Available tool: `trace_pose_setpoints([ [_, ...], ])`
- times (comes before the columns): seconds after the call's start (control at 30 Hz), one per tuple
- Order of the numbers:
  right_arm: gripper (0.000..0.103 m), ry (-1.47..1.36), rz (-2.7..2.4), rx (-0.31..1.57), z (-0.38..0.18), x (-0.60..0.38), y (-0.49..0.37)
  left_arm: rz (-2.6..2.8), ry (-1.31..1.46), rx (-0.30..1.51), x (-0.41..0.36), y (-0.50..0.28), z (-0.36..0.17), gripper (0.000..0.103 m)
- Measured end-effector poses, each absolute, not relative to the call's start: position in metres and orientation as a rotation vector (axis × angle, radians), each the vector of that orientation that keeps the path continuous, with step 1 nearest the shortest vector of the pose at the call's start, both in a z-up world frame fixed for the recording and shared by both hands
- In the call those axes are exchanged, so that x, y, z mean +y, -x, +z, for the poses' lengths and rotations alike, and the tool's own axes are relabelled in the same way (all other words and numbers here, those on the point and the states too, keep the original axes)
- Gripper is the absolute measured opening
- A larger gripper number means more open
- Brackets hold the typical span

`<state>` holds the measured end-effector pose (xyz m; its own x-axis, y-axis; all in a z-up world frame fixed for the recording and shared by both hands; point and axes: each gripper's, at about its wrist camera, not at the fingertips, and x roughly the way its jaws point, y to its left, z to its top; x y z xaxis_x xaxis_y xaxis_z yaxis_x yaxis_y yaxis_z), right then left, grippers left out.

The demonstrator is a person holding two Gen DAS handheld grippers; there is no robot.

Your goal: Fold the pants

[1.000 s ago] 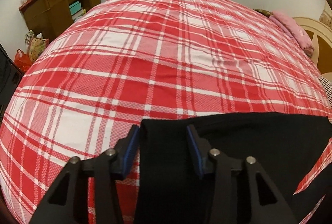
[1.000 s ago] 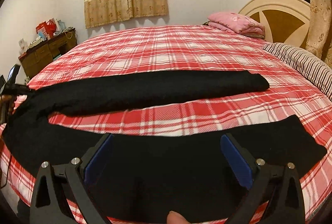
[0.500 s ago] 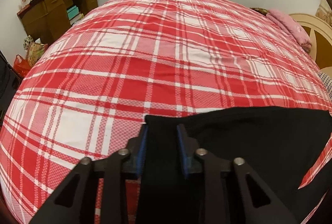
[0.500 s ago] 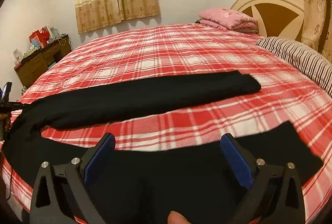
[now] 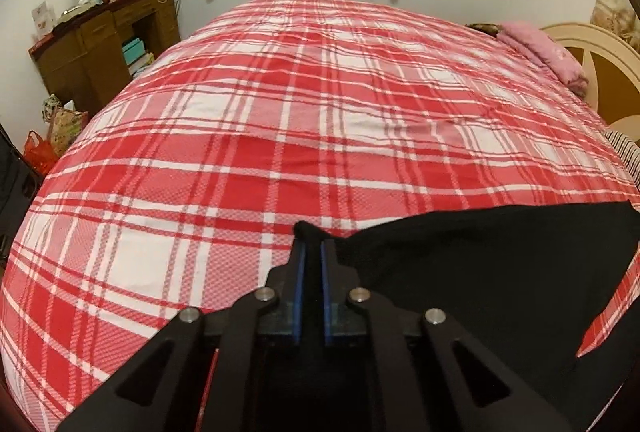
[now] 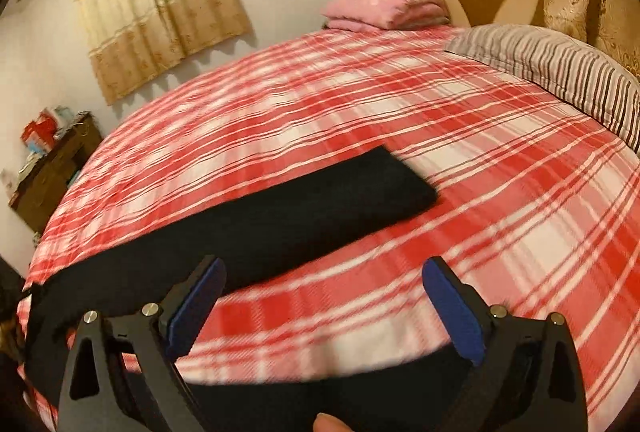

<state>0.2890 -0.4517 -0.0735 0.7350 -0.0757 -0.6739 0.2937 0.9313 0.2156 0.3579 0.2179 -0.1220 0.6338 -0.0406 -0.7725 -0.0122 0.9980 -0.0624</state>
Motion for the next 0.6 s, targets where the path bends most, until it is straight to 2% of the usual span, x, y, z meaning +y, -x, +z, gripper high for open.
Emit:
trace_pose_setpoints([
  [0.03, 0.098, -0.322, -0.226, 0.729, -0.072, -0.466, -0.299, -0.013, 0.068, 0.889, 0.218, -0.36, -0.124, 0.007],
  [0.1, 0.086, -0.337, -0.247, 0.749, -0.071, -0.49, -0.318, -0.004, 0.076, 0.898, 0.219, -0.363, -0.127, 0.007],
  [0.27, 0.081, -0.366, -0.279, 0.787, -0.079, -0.535, -0.364, 0.014, 0.075, 0.925, 0.217, -0.368, -0.134, 0.007],
  [0.6, 0.081, -0.381, -0.212, 0.932, -0.115, -0.565, -0.446, 0.022, 0.058, 0.958, 0.215, -0.377, -0.139, 0.007],
])
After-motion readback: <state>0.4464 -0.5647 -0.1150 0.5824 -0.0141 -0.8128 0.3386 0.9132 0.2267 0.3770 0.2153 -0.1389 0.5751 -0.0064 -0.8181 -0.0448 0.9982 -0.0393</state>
